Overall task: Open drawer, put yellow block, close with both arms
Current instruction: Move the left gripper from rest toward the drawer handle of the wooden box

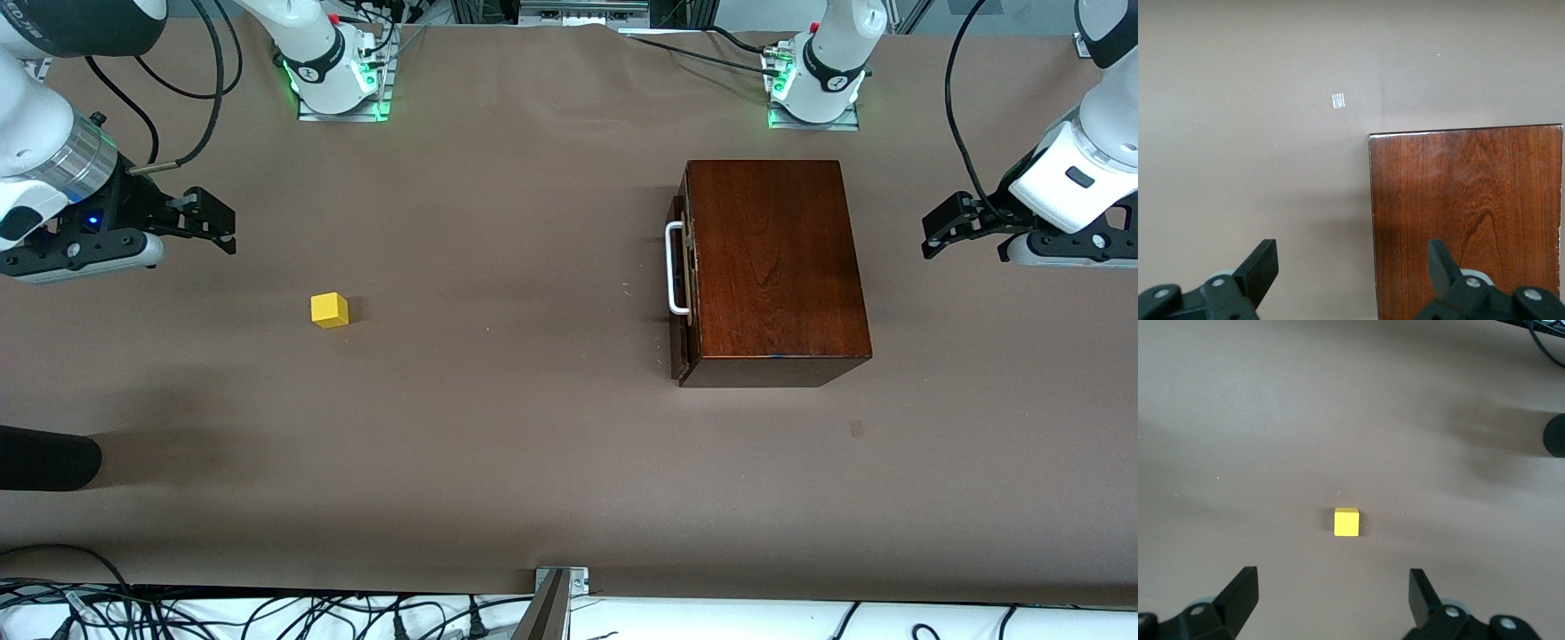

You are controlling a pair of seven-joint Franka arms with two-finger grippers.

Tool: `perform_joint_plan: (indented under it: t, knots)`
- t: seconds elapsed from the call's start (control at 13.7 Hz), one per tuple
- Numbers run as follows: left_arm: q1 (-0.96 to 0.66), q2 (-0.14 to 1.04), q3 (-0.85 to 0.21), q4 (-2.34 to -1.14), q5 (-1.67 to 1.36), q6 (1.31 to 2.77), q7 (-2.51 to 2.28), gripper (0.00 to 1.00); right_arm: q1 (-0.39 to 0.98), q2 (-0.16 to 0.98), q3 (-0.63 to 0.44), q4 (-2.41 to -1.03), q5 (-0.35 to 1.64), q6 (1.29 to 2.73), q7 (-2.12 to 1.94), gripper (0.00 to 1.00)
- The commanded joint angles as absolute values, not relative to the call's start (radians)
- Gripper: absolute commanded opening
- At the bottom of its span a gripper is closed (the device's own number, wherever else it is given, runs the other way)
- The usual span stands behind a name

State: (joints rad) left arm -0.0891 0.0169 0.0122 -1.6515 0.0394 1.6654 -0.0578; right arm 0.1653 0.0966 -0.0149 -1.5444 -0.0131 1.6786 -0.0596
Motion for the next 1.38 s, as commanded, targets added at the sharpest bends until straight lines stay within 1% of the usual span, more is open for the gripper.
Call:
perform_joint_plan:
  t: [0.0, 0.36, 0.73, 1.09, 1.24, 1.31]
  knots:
    - [-0.092, 0.029, 0.011, -1.617, 0.023, 1.64, -0.066, 1.0, 0.163, 0.1, -0.012, -1.529, -0.015, 1.671, -0.071, 1.0]
    - [-0.094, 0.032, 0.009, -1.609, 0.026, 1.629, -0.064, 1.0, 0.163, 0.1, -0.011, -1.529, -0.015, 1.671, -0.067, 1.0]
    - [-0.091, 0.031, -0.002, -1.608, 0.022, 1.579, -0.064, 1.0, 0.163, 0.1, -0.008, -1.529, -0.015, 1.671, -0.067, 1.0]
    - [-0.094, 0.057, -0.018, -1.611, 0.026, 1.545, -0.052, 1.0, 0.163, 0.1, -0.008, -1.529, -0.015, 1.671, -0.069, 1.0]
    - [-0.094, 0.055, -0.043, -1.609, 0.025, 1.47, -0.057, 1.0, 0.163, 0.1, -0.009, -1.529, -0.015, 1.671, -0.071, 1.0]
    - [-0.094, 0.052, -0.078, -1.609, 0.022, 1.438, -0.063, 1.0, 0.163, 0.1, -0.008, -1.529, -0.015, 1.671, -0.071, 1.0]
